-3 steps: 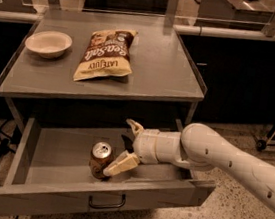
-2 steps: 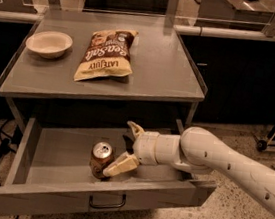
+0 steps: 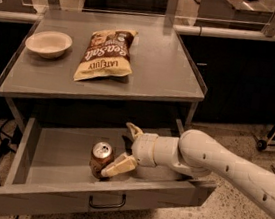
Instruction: Pick orange can from top drawer and place on counter
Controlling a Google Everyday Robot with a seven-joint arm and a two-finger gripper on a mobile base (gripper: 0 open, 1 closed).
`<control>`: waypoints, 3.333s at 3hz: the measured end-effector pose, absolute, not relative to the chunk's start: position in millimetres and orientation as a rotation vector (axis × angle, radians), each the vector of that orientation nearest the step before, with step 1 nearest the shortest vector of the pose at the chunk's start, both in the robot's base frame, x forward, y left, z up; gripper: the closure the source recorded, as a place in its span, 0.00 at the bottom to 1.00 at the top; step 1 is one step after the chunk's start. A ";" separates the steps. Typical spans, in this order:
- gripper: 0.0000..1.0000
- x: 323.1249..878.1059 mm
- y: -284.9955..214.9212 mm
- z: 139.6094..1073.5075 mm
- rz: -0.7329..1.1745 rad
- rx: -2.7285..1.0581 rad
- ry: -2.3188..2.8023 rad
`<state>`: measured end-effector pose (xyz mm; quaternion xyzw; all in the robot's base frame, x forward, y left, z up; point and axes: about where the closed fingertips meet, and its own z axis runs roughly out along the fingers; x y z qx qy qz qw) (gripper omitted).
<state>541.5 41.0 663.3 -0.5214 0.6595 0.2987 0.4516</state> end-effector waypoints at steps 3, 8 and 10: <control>0.00 524.6 67.1 681.0 0.801 -1.308 1.577; 0.67 531.7 84.4 671.9 0.838 -1.330 1.566; 1.00 527.1 83.2 695.2 0.854 -1.321 1.566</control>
Offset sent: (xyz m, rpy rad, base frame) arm -0.0222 0.0234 0.0168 0.0469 0.0143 0.0417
